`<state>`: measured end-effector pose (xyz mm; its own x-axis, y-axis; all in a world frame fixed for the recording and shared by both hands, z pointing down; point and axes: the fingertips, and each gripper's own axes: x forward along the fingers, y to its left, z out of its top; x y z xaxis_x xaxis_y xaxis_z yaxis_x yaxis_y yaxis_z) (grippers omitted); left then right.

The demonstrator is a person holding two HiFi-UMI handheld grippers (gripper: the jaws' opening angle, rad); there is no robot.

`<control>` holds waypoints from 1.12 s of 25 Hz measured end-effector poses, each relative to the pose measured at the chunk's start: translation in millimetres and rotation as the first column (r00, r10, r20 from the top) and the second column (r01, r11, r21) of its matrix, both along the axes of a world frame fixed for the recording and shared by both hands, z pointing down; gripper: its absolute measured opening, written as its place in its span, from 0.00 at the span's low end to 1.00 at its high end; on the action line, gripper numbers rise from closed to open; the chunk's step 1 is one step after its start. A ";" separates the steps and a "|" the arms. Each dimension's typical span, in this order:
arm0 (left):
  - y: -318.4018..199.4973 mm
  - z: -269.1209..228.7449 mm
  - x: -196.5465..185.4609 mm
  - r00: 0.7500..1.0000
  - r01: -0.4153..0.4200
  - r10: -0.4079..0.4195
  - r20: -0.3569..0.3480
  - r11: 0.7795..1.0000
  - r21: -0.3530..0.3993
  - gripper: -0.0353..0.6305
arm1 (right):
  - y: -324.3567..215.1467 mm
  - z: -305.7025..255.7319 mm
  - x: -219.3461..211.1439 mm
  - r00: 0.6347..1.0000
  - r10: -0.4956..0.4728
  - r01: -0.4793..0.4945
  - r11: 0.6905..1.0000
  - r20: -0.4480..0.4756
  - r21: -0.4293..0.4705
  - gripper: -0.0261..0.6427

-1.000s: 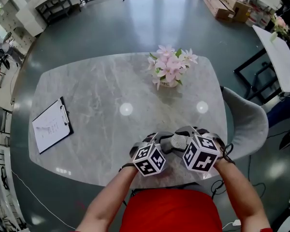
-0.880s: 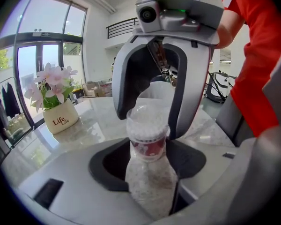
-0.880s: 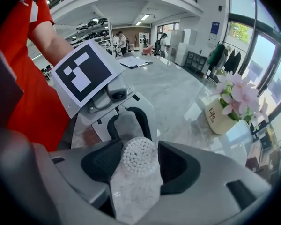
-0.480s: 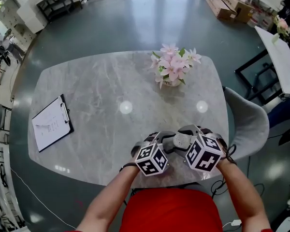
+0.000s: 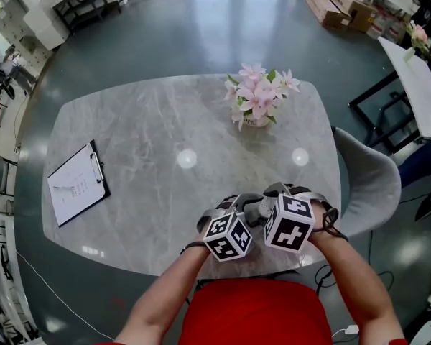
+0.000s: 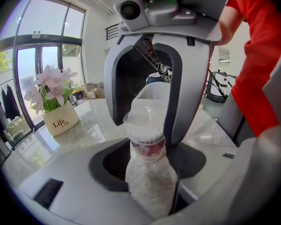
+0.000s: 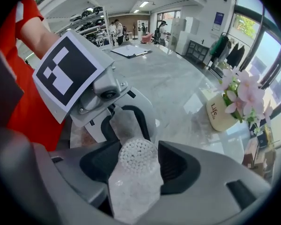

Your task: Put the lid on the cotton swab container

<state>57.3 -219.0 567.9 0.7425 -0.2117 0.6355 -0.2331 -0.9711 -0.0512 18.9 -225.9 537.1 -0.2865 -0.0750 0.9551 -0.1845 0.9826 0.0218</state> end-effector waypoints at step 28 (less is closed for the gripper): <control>2.8 1.0 -4.3 1.000 -0.016 0.016 0.001 1.000 -0.018 0.45 | -19.5 -10.0 -0.8 0.833 0.417 -0.364 0.908 0.364 -0.208 0.38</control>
